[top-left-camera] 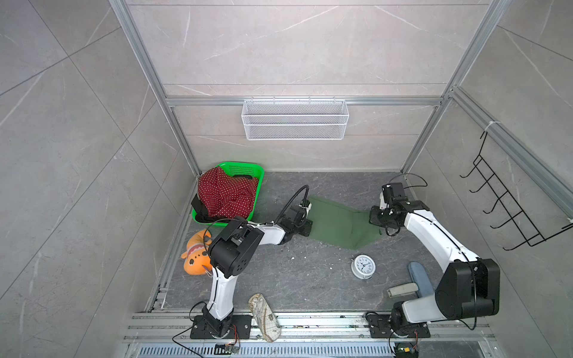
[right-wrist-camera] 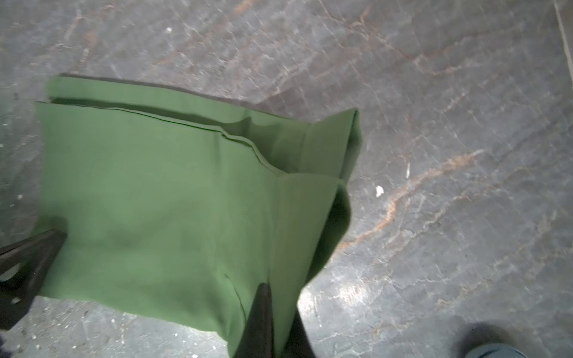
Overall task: Fold and stack skirts
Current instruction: Fold the skirt at the center of the table.
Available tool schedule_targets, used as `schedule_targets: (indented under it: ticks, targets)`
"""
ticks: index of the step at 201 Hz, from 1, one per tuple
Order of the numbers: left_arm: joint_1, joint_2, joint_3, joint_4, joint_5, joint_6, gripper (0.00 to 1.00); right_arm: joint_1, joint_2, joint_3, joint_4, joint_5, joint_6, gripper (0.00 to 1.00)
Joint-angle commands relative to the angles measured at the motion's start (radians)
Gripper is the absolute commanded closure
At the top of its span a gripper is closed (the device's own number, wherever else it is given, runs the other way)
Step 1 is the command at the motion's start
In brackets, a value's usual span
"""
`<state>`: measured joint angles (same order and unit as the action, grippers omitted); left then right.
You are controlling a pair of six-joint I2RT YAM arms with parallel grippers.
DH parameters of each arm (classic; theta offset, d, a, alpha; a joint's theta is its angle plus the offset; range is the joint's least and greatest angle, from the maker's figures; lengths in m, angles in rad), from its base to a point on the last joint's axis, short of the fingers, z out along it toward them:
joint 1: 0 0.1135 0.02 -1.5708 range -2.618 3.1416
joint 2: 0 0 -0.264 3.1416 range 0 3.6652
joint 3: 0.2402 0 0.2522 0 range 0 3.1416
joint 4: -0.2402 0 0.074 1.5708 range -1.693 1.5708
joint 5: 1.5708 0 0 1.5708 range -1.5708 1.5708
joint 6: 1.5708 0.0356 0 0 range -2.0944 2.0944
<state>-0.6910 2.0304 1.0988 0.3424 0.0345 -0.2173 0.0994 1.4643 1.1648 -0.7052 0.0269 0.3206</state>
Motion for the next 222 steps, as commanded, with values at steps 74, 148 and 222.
schedule_targets:
  ticks: [74,148,222]
  targets:
    - [-0.004,0.048,-0.022,0.110,-0.015,-0.029,1.00,0.251,0.083,0.182,0.021,-0.088,0.150,1.00]
    - [-0.007,0.065,-0.031,0.146,0.005,-0.046,1.00,0.373,0.234,0.223,0.186,-0.090,0.309,1.00]
    - [-0.008,0.080,-0.033,0.175,0.021,-0.061,1.00,0.426,0.377,0.275,0.281,-0.123,0.366,1.00]
